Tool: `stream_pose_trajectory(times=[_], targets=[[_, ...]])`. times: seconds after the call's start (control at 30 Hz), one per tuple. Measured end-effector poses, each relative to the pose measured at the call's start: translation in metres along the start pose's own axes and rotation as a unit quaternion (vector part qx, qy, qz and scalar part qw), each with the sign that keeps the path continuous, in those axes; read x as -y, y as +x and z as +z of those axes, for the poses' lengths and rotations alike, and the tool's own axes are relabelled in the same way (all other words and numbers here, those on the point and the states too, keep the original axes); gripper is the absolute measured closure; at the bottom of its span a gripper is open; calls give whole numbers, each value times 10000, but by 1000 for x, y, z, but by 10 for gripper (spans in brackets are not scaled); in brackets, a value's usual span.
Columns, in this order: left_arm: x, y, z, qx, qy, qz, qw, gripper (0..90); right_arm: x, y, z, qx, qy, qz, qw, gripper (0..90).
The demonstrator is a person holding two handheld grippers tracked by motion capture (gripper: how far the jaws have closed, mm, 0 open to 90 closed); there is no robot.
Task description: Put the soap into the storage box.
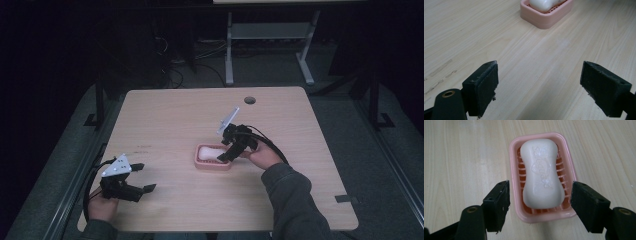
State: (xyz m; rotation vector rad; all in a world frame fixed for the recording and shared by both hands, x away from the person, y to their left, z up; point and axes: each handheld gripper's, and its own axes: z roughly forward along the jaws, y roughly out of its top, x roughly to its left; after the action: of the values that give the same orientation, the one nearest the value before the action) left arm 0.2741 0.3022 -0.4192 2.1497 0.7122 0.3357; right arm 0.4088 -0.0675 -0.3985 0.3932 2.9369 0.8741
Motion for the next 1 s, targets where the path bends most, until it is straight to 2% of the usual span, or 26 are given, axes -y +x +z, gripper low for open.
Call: stream_pose_trajectory(times=[0.33, 0.77, 1.0], targets=[[0, 0, 0, -9, 25, 28, 10000, 148, 13, 1, -13, 29, -20, 208, 9998, 296], [0, 0, 1, -2, 37, -5, 10000, 148, 30, 3, -16, 59, 30, 339, 9994, 281], [0, 0, 1, -6, 47, -8, 10000, 148, 37, 3, -24, 106, 24, 451, 9989, 265]])
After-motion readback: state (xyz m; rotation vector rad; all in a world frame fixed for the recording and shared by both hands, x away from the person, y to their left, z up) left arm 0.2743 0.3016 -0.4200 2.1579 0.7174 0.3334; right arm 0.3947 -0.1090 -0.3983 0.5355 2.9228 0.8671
